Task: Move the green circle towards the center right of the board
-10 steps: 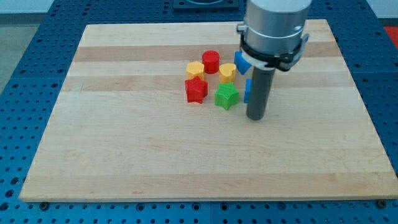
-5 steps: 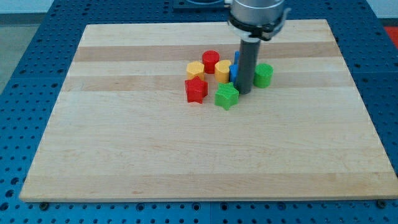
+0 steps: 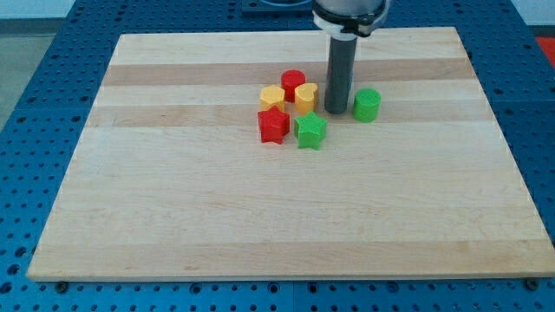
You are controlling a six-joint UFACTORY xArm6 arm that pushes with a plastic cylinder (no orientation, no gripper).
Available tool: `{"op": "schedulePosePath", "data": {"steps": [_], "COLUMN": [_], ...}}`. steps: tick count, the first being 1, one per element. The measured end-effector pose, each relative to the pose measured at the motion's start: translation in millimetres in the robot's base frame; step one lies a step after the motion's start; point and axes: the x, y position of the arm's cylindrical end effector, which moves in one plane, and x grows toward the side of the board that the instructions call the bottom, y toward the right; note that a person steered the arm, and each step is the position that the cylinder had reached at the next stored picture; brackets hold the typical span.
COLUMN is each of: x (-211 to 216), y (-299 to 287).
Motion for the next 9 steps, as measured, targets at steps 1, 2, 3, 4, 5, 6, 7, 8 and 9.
{"op": "schedulePosePath", "data": {"steps": [1,2,3,4,5,6,7,8,9], "x": [0.0,0.0,-3.1,-3.1,-3.1,-3.1,-3.1,-3.1,-3.0], "y": [22.0,39.3,44.9,55.7,67.8,80.4,91.9,97.1,101.0]}}
